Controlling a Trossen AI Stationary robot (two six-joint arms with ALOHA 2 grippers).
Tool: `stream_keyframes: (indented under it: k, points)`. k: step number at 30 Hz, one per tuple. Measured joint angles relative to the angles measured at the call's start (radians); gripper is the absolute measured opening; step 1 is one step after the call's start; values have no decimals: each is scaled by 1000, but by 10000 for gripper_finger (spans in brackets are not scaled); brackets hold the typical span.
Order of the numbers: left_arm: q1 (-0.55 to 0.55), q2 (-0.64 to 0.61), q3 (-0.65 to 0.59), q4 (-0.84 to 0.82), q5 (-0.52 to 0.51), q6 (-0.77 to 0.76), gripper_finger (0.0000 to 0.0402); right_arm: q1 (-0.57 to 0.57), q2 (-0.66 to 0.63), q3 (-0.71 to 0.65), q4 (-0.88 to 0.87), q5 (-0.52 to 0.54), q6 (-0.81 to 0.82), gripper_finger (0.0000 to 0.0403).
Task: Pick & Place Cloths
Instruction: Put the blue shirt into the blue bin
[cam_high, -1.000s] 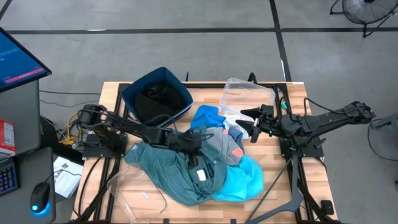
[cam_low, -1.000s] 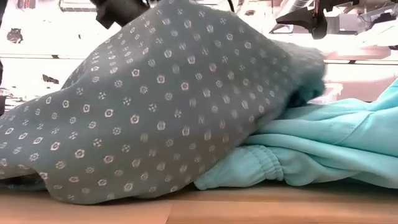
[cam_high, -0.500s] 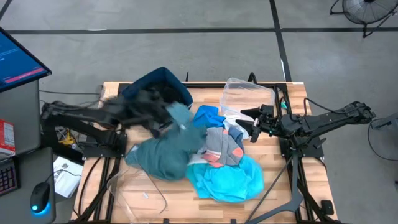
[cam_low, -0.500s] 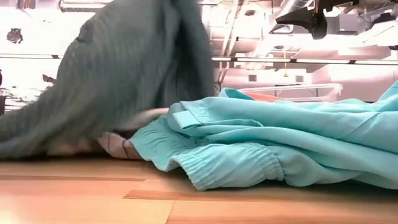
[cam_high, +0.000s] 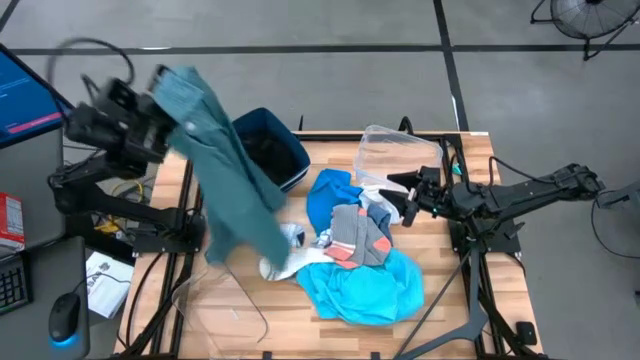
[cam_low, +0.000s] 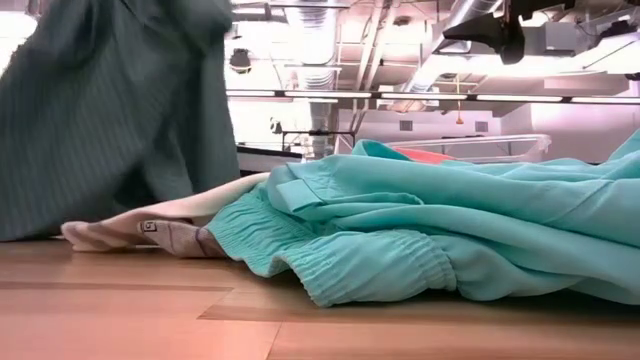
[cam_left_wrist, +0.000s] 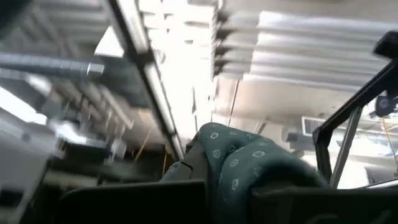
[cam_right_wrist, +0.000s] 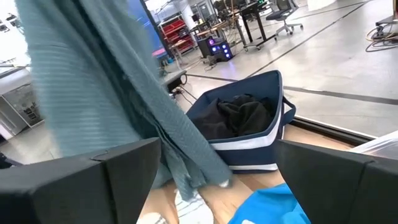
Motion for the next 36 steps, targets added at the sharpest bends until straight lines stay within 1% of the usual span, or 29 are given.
stream_keyframes:
  k: [8,13,17,25,27,30,32,36]
  points:
    - [131,199,344,-4,82,90,1,-13,0,0,0,0,1,311]
    - [257,311,513,-5,90,108,1,-13,0,0,-1,0,1,311]
    - [392,375,598,-14,88,117,1,-12,0,0,-4,0,1,311]
    - [647,492,718,-15,87,82,1,-12,0,0,-15,0,5,311]
    - [699,521,753,-15,87,35,1,-12,0,0,-20,0,19,311]
    - [775,566,824,-13,88,-90,1,-12,0,0,-33,0,30,311]
    - [813,597,875,-6,89,-147,1,-12,0,0,-37,0,31,311]
    - [861,660,968,0,98,-147,1,-11,0,0,-38,0,45,311]
